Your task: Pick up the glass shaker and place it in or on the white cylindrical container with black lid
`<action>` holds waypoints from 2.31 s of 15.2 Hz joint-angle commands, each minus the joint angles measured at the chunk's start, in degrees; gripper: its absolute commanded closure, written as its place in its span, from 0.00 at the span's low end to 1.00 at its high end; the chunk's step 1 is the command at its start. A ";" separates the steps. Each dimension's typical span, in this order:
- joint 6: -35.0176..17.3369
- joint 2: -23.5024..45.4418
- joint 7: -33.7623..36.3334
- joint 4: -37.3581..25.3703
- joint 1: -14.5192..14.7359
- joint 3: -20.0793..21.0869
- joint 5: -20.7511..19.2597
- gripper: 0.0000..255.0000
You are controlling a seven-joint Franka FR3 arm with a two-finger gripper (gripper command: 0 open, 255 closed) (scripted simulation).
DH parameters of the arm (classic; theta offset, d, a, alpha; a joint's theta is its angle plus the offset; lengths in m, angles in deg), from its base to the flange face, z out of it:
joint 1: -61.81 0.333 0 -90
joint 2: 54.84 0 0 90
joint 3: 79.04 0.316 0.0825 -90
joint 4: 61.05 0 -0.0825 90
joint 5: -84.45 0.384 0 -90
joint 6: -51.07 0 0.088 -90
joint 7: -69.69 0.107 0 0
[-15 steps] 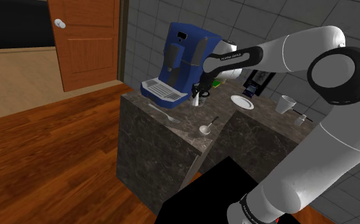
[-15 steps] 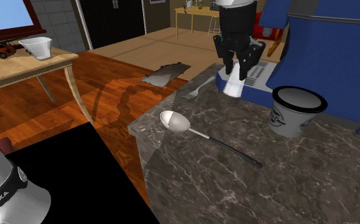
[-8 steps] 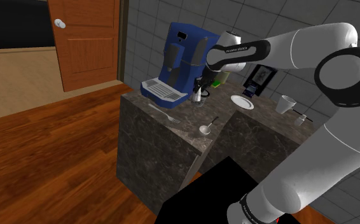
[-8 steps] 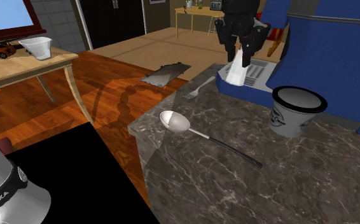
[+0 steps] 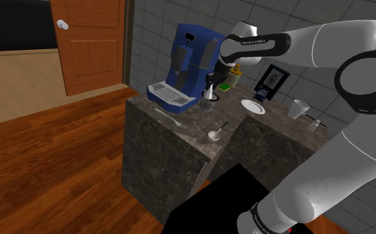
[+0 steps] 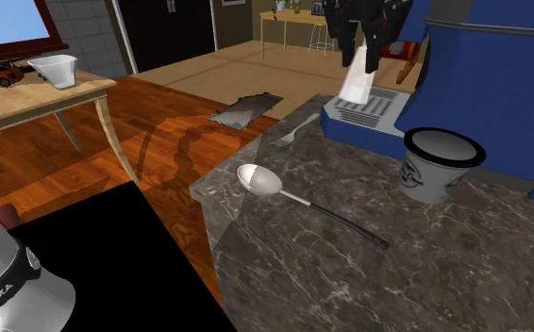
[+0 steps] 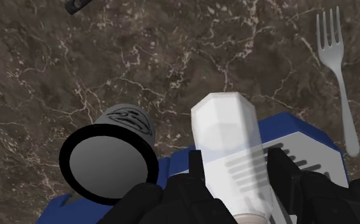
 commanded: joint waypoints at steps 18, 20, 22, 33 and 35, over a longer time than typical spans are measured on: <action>9.64 21.06 -14.73 -29.50 -8.32 -4.64 8.76 1.00; 8.17 21.19 -14.87 -28.15 -8.27 -4.59 8.87 1.00; 6.72 21.36 -15.02 -26.85 -8.24 -4.53 8.99 1.00; 0.46 22.75 -15.82 -21.90 -8.22 -4.20 9.80 1.00; 0.46 22.75 -15.82 -21.90 -8.22 -4.20 9.80 1.00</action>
